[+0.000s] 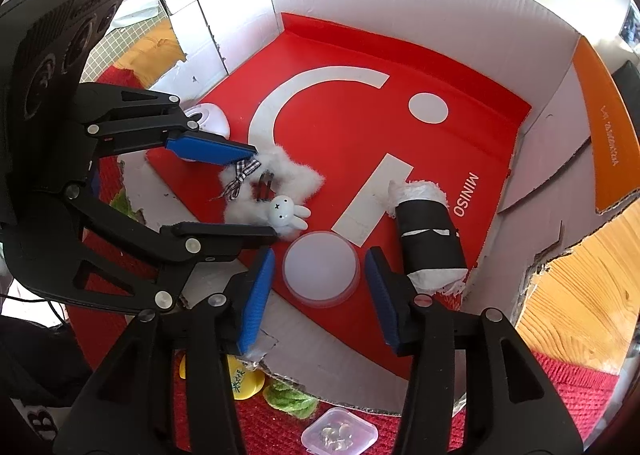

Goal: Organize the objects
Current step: 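Open the left tool to drop the sheep while the right tool releases the container, then withdraw both tools from the box back over the table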

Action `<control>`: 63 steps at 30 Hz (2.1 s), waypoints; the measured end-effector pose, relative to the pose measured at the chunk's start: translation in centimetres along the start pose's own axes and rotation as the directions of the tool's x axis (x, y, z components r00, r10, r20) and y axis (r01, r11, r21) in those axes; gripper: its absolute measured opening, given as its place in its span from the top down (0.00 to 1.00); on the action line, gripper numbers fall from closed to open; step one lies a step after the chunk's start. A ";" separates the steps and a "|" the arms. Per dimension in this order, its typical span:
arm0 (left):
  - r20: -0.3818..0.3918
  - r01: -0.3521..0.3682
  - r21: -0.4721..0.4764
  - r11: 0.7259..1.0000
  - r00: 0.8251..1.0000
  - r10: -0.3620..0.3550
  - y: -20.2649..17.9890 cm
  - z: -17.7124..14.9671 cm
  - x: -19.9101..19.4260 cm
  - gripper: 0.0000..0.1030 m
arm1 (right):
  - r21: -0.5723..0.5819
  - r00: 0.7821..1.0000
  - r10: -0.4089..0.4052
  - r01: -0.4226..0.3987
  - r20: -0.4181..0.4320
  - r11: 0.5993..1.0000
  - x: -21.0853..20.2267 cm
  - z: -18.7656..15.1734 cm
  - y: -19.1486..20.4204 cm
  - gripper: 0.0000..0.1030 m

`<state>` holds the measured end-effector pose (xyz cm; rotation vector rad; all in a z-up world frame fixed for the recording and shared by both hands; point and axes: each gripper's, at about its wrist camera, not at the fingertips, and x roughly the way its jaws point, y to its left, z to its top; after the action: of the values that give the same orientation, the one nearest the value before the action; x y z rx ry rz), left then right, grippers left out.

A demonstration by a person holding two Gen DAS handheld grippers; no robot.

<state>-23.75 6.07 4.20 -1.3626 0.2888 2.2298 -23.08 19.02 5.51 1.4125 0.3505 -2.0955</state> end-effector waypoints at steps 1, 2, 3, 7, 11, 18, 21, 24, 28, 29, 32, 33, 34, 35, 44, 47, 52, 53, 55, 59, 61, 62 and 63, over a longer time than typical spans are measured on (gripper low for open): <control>0.004 0.001 -0.004 1.000 1.000 -0.001 0.1 0.1 -0.2 0.48 | 0.001 1.000 -0.002 0.002 0.004 1.000 -0.1 0.0 0.0 0.53; 0.008 0.001 -0.007 1.000 1.000 -0.001 0.2 0.1 -0.3 0.48 | 0.003 1.000 -0.003 0.003 0.008 1.000 -0.3 -0.1 0.1 0.52; 0.011 0.001 -0.010 1.000 1.000 -0.001 -0.2 -0.1 -0.5 0.48 | 0.003 1.000 -0.004 0.004 0.012 1.000 -0.5 -0.2 0.2 0.50; 0.034 -0.003 -0.021 1.000 0.999 0.003 -0.5 -0.3 -1.6 0.48 | 0.003 0.999 -0.012 0.012 0.040 1.000 -1.5 -0.3 0.6 0.48; 0.065 -0.004 -0.032 0.999 0.998 0.006 -0.8 -0.7 -3.4 0.46 | 0.014 0.997 -0.020 0.019 0.078 1.000 -3.3 -0.5 1.2 0.45; 0.156 -0.004 -0.058 0.998 0.988 0.013 -1.8 -2.2 -7.7 0.40 | 0.019 0.986 -0.051 0.048 0.161 0.999 -7.9 -2.6 3.2 0.38; 0.202 -0.006 -0.067 0.998 0.979 0.020 -2.4 -3.5 -10.0 0.38 | 0.021 0.977 -0.064 0.061 0.202 0.998 -9.5 -3.3 4.1 0.35; 0.242 0.004 -0.080 0.997 0.970 0.016 -3.0 -5.1 -11.9 0.32 | 0.030 0.967 -0.078 0.073 0.244 0.997 -11.1 -4.2 5.3 0.31; 0.293 0.041 -0.119 0.992 0.956 -0.005 -3.5 -7.4 -13.8 0.29 | 0.042 0.950 -0.101 0.093 0.295 0.995 -12.3 -5.1 6.8 0.27; 0.305 0.039 -0.125 0.991 0.952 0.001 -3.7 -7.9 -14.1 0.28 | 0.046 0.946 -0.107 0.097 0.306 0.994 -12.6 -5.5 7.1 0.26; 0.334 0.041 -0.159 0.986 0.942 0.014 -3.8 -9.5 -14.8 0.25 | 0.058 0.935 -0.119 0.105 0.334 0.993 -13.6 -6.8 8.3 0.20; 0.342 0.043 -0.168 0.985 0.940 0.017 -3.9 -9.9 -15.0 0.25 | 0.068 0.932 -0.120 0.102 0.343 0.992 -13.7 -7.3 8.5 0.19; 0.352 0.038 -0.180 0.983 0.935 0.028 -4.0 -10.5 -15.2 0.24 | 0.077 0.929 -0.124 0.103 0.348 0.992 -13.8 -7.7 8.7 0.18; 0.363 0.033 -0.189 0.981 0.931 0.039 -4.0 -11.0 -15.4 0.23 | 0.086 0.926 -0.127 0.103 0.356 0.991 -13.8 -8.1 8.9 0.18; 0.427 -0.026 -0.276 0.961 0.892 0.147 -4.7 -14.8 -15.9 0.12 | 0.228 0.861 -0.244 0.155 0.445 0.961 -13.0 -12.5 9.5 0.10; 0.427 -0.056 -0.305 0.951 0.884 0.190 -5.1 -15.7 -15.2 0.11 | 0.273 0.837 -0.296 0.184 0.460 0.944 -12.2 -13.9 9.6 0.09; 0.402 -0.112 -0.353 0.929 0.878 0.259 -5.5 -17.1 -13.0 0.10 | 0.358 0.808 -0.360 0.200 0.467 0.912 -10.6 -15.5 9.1 0.05; 0.395 -0.120 -0.360 0.925 0.879 0.268 -5.5 -17.3 -12.5 0.09 | 0.373 0.805 -0.371 0.203 0.463 0.905 -10.3 -15.7 8.9 0.05; 0.371 -0.134 -0.379 0.916 0.885 0.283 -5.4 -17.7 -11.4 0.09 | 0.399 0.803 -0.387 0.206 0.453 0.894 -9.5 -16.1 8.5 0.05; 0.331 -0.131 -0.397 0.909 0.903 0.275 -5.3 -18.1 -9.8 0.09 | 0.427 0.819 -0.392 0.202 0.420 0.881 -7.9 -16.5 7.7 0.05; 0.320 -0.137 -0.398 0.907 0.906 0.277 -5.3 -18.1 -9.2 0.09 | 0.432 0.830 -0.384 0.196 0.406 0.880 -7.4 -16.6 7.4 0.05; 0.318 -0.141 -0.396 0.907 0.906 0.280 -5.4 -18.1 -9.1 0.09 | 0.434 0.832 -0.383 0.196 0.400 0.879 -7.2 -16.6 7.4 0.05; 0.316 -0.145 -0.395 0.907 0.906 0.282 -5.4 -18.1 -9.0 0.09 | 0.435 0.834 -0.384 0.198 0.396 0.878 -7.0 -16.6 7.3 0.05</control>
<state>-3.74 0.12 3.94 -1.0856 -0.1213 2.7764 -4.24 23.98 5.91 1.0206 -0.0464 -2.7980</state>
